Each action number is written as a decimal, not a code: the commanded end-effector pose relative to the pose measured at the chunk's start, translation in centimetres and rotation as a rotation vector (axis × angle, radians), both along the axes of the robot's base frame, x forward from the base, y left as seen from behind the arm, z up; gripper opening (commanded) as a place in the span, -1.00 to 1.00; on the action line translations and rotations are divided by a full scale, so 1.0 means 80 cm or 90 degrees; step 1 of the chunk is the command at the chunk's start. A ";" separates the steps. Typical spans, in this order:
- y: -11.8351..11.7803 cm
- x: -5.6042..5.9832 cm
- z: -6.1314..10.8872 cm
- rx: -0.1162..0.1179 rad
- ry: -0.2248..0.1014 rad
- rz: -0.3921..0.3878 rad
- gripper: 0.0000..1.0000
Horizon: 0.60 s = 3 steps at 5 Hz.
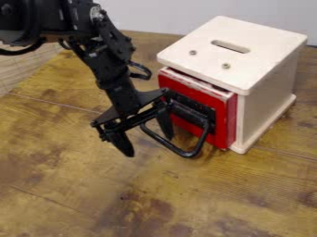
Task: Open the drawer
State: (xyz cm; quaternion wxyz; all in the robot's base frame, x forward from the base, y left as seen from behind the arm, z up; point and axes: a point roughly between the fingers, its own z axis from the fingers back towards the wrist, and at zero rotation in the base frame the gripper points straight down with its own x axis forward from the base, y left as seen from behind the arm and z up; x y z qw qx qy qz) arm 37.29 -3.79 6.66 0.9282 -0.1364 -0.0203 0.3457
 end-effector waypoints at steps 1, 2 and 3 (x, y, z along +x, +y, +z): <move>0.001 0.003 0.012 -0.002 -0.030 0.001 1.00; 0.000 0.002 0.008 0.007 -0.034 -0.020 1.00; -0.002 0.000 0.005 0.008 -0.037 -0.029 1.00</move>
